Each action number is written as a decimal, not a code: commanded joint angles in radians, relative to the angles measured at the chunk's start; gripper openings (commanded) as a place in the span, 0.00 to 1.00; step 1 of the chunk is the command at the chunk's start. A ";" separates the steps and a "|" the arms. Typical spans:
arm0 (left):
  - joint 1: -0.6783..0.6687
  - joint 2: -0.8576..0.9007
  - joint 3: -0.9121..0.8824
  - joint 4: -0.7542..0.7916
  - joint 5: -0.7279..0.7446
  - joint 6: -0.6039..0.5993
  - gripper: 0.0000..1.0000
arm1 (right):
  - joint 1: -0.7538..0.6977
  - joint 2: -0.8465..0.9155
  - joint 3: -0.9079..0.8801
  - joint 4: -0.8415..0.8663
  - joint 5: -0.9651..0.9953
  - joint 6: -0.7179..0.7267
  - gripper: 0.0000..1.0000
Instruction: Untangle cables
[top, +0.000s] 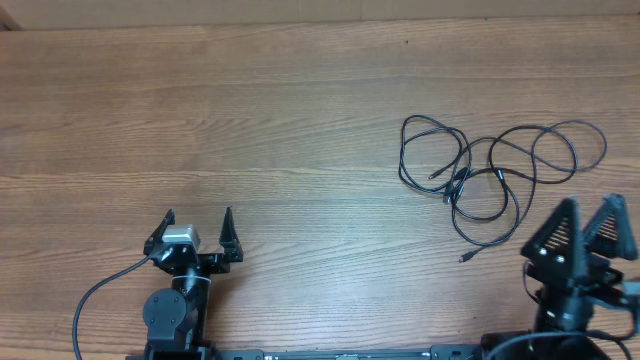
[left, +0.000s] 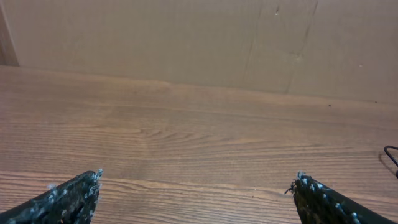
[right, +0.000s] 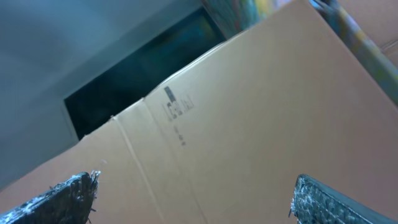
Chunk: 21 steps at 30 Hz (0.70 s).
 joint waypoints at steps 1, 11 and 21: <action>0.004 -0.011 -0.003 0.001 0.010 0.001 1.00 | -0.001 -0.008 -0.091 0.094 -0.059 -0.068 1.00; 0.004 -0.011 -0.003 0.001 0.010 0.001 1.00 | -0.001 -0.008 -0.285 0.137 -0.066 -0.069 1.00; 0.004 -0.011 -0.003 0.001 0.010 0.001 1.00 | -0.001 -0.008 -0.285 -0.291 -0.138 -0.270 1.00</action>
